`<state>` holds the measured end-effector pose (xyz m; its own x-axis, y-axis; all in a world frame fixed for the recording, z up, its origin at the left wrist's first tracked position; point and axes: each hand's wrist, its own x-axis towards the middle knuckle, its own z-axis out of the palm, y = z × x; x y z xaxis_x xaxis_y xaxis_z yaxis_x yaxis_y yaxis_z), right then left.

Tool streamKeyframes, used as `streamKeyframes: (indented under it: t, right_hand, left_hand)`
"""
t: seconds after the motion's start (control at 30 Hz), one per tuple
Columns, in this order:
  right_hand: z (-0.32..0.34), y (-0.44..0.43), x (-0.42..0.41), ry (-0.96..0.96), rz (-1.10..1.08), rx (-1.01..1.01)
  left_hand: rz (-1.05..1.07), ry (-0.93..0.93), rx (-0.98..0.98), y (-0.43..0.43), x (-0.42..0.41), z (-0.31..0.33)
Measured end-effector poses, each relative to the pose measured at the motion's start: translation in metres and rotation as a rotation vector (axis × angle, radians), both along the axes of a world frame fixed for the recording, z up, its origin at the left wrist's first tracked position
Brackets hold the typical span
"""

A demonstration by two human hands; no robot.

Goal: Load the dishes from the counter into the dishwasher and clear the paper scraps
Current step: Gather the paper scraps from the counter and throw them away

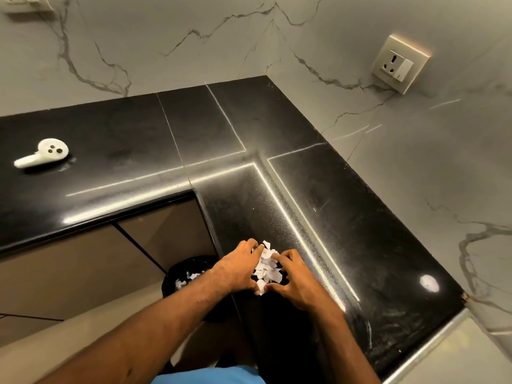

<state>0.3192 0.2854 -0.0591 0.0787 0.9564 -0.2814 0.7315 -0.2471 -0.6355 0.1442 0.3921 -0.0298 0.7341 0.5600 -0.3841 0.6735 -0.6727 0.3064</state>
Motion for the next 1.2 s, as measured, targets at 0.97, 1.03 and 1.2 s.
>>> streamKeyframes:
  t: [0.97,1.03,1.2]
  right_hand:
    - [0.002,0.018,-0.031,-0.114,-0.110,0.077]
    - [0.001,0.016,-0.035,-0.125,-0.153,0.100]
    - [0.001,0.013,-0.045,-0.134,-0.231,0.141]
  left_hand:
    - [0.193,-0.022,-0.143,0.004,0.008,-0.008]
    - [0.198,-0.019,-0.130,0.007,0.009,-0.011]
    - [0.185,0.047,-0.090,0.014,0.016,-0.019]
